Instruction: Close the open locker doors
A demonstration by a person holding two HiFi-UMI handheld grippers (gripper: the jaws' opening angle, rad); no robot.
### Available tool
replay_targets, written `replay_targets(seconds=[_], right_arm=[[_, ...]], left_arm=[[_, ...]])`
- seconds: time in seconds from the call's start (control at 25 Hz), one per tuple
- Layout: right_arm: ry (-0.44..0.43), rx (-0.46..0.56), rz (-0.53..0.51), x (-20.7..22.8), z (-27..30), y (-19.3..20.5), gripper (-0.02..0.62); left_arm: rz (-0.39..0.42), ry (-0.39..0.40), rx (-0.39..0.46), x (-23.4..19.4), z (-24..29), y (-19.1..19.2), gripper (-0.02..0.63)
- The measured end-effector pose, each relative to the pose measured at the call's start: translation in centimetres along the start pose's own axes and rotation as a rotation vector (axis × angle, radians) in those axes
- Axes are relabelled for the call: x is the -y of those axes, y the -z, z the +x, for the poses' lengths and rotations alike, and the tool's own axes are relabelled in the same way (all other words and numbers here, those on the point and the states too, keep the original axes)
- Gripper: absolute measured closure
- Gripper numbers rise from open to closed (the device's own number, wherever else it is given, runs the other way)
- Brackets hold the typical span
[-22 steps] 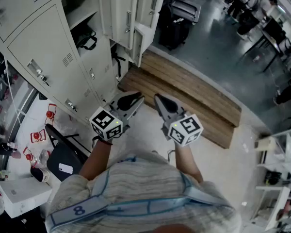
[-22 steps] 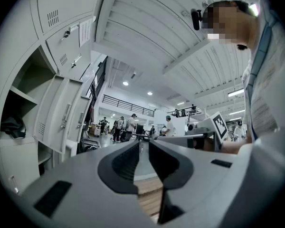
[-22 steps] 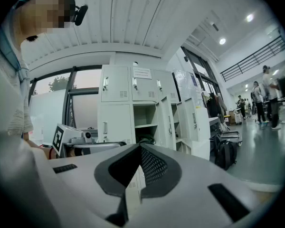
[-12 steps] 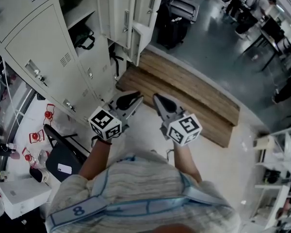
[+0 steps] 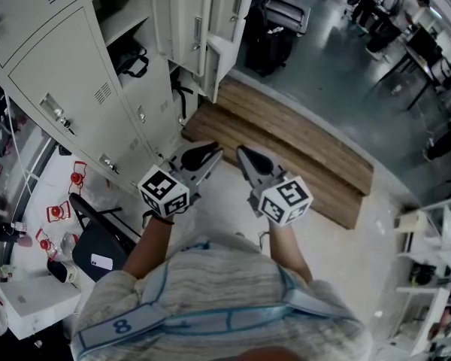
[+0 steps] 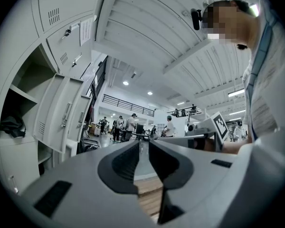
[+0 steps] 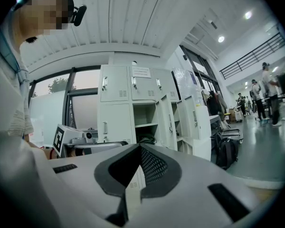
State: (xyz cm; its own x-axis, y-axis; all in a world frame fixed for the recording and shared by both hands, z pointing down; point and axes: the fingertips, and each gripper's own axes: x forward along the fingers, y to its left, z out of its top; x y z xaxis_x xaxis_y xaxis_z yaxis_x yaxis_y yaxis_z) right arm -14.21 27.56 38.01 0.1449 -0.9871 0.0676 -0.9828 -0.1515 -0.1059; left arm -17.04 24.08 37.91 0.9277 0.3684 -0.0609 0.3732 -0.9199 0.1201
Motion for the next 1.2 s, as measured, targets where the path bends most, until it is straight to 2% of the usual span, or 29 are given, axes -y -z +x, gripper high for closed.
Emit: replay_targets(seconds=[0.28, 0.76, 1.0, 1.2], right_arm=[[-0.021, 0.045, 0.016, -0.3, 0.7, -0.6, 0.592], [0.005, 0.020, 0.049, 0.3, 2.0, 1.2, 0.592], [-0.040, 0.017, 0.032, 1.6, 4.1, 0.9, 0.592], [-0.080, -0.001, 0.033, 4.5, 7.2, 0.9, 0.592]], left_arm=[[-0.005, -0.003, -0.004, -0.8, -0.3, 0.0, 0.543], [-0.040, -0.016, -0.025, -2.5, -1.1, 1.7, 0.544], [-0.041, -0.038, -0.020, -4.9, -0.1, 1.7, 0.544], [-0.047, -0.065, -0.029, -8.5, 1.6, 1.7, 0.543]])
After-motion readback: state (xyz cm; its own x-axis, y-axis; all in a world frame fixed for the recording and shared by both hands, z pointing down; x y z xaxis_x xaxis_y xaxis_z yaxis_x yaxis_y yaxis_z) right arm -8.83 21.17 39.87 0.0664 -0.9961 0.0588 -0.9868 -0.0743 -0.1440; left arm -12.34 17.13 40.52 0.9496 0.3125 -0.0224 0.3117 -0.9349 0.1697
